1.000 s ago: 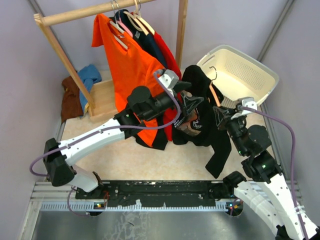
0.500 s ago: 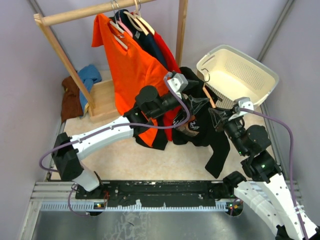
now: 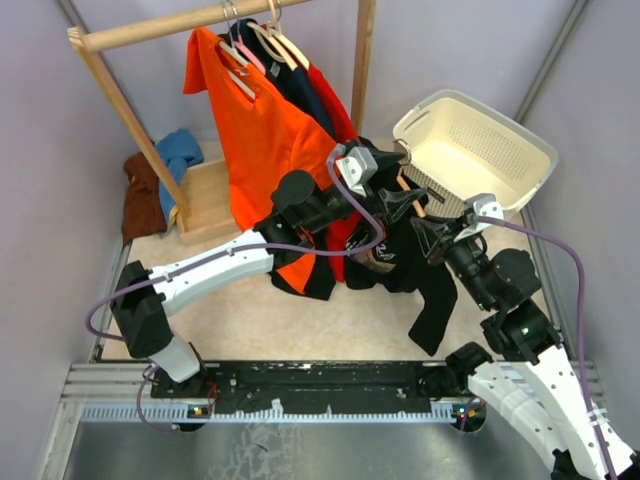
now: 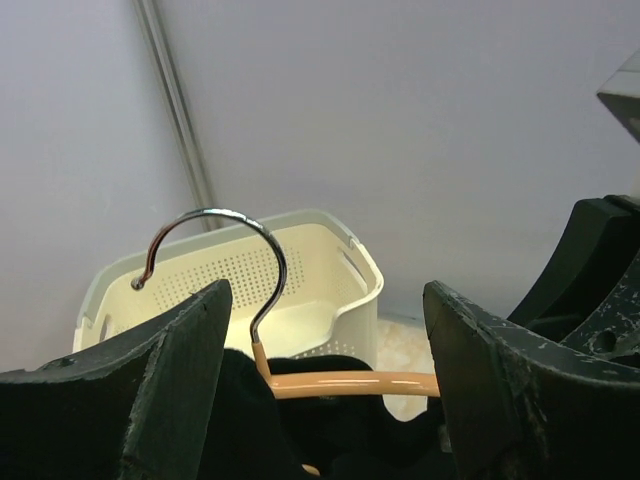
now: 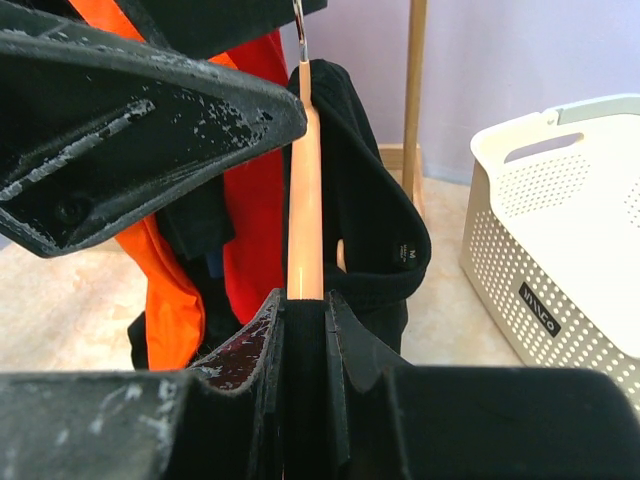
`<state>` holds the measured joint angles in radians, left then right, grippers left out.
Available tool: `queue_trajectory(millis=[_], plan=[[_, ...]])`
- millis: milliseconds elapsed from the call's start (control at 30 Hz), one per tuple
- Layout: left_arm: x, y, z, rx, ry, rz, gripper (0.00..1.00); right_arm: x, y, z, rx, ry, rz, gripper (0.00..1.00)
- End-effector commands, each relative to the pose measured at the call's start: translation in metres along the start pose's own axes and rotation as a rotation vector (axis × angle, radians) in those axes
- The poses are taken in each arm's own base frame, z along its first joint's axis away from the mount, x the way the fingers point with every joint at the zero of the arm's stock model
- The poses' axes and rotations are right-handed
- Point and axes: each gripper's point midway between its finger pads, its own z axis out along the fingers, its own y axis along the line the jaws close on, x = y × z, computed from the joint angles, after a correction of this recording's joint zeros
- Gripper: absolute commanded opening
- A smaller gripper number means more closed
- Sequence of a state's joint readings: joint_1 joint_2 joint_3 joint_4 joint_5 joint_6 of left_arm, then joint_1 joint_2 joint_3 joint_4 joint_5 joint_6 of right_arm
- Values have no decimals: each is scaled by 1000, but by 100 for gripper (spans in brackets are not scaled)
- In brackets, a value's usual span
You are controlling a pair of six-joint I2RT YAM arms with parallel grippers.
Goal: Remove the t-shirt from the hanger
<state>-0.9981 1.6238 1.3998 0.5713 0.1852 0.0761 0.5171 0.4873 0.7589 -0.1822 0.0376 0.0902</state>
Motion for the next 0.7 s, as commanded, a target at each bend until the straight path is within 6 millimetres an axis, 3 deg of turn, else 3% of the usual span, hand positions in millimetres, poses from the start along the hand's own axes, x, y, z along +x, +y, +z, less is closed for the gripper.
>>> queue_trajectory(millis=[0,200,667], plan=[[-16,-7,4,44,-77,56,82,-42,11,0,-49,-153,13,0],[-12,-11,9,76,-88,83,76,-42,12,0,-56,-152,13,0],[-19,-5,16,47,-118,70,37,-43,15,-1,-68,-151,17,0]])
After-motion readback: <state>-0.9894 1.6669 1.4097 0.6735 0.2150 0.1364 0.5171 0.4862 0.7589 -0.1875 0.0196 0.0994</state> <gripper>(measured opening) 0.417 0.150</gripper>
